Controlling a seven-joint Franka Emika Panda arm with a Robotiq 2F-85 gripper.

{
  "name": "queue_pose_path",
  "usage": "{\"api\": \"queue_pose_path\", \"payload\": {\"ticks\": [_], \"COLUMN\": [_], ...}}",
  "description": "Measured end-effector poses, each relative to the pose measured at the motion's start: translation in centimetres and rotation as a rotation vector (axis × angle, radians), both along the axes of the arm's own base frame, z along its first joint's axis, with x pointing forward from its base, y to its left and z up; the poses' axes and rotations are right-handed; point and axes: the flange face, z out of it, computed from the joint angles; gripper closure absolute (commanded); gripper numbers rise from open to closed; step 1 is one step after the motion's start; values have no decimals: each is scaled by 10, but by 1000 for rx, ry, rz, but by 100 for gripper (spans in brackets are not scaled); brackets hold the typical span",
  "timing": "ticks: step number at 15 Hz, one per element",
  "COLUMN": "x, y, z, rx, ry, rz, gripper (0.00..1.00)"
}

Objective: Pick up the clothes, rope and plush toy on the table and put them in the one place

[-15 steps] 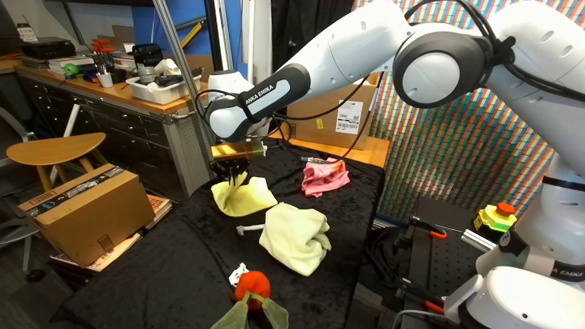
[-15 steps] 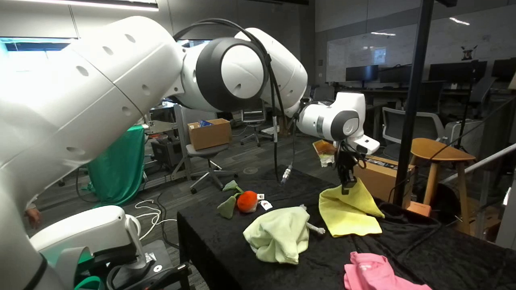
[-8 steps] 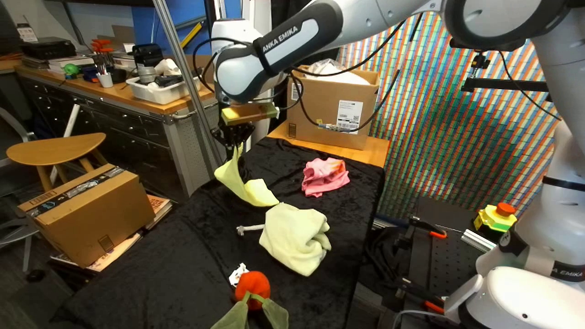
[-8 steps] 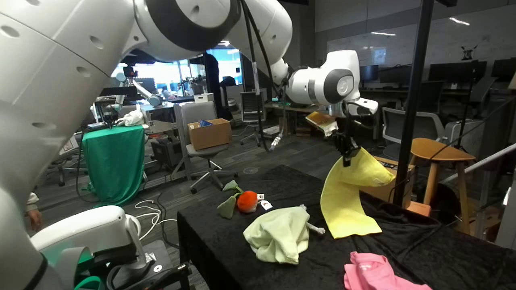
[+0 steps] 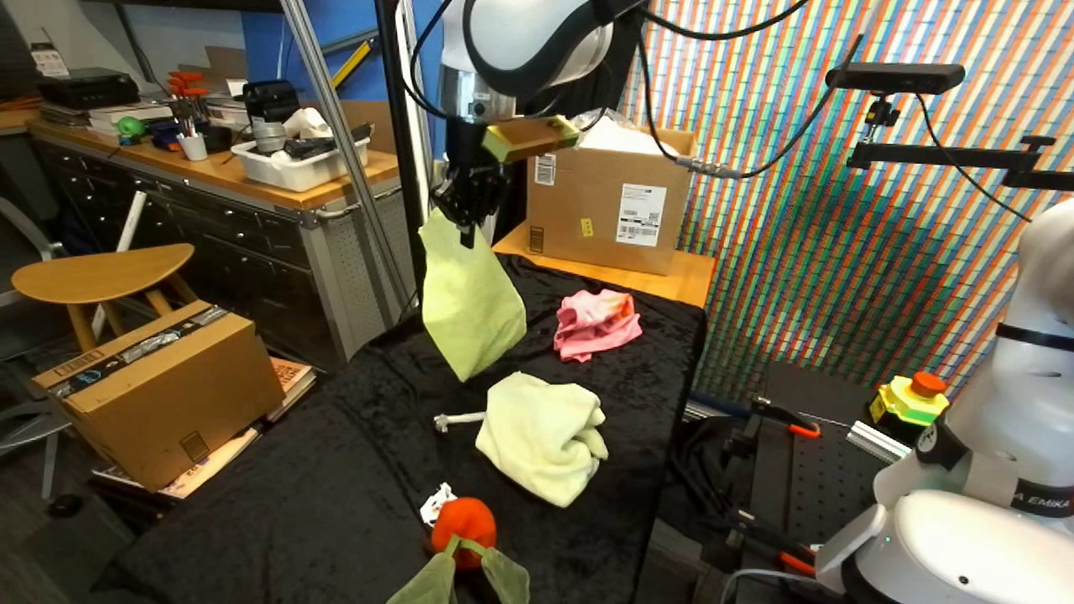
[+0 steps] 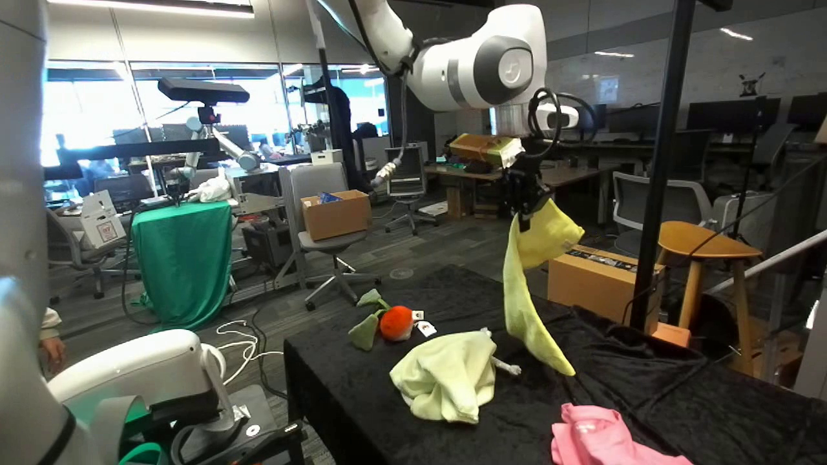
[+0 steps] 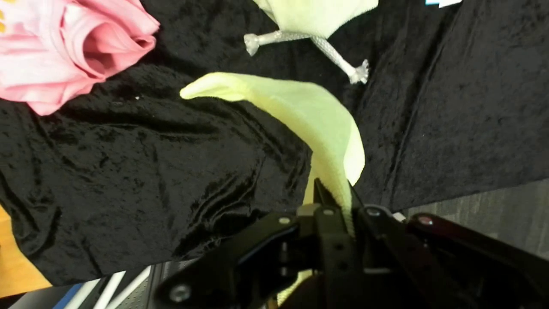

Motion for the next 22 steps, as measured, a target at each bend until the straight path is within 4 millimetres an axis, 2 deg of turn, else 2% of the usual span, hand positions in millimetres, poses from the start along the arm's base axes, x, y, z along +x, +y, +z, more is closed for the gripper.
{"api": "queue_pose_path", "payload": {"ticks": [5,8,11,14,15,16,18,20,22], "x": [-77,-107,-119,-119,-117,-115,-111,-107,-104], "y": [8,17,32,53,59,63,65,63,61], "z": [31,28,2,-46,-64,-81,-109,-124,-130], "rx": [-20,-34,-40,-37,-34,-30,-23,-19,-17], "ry": [41,62,89,141,168,193,234,257,266], "rz": [209,325,410,470,483,490,497,493,488], "gripper": [94,93,93,93,89,68,64,49,36]}}
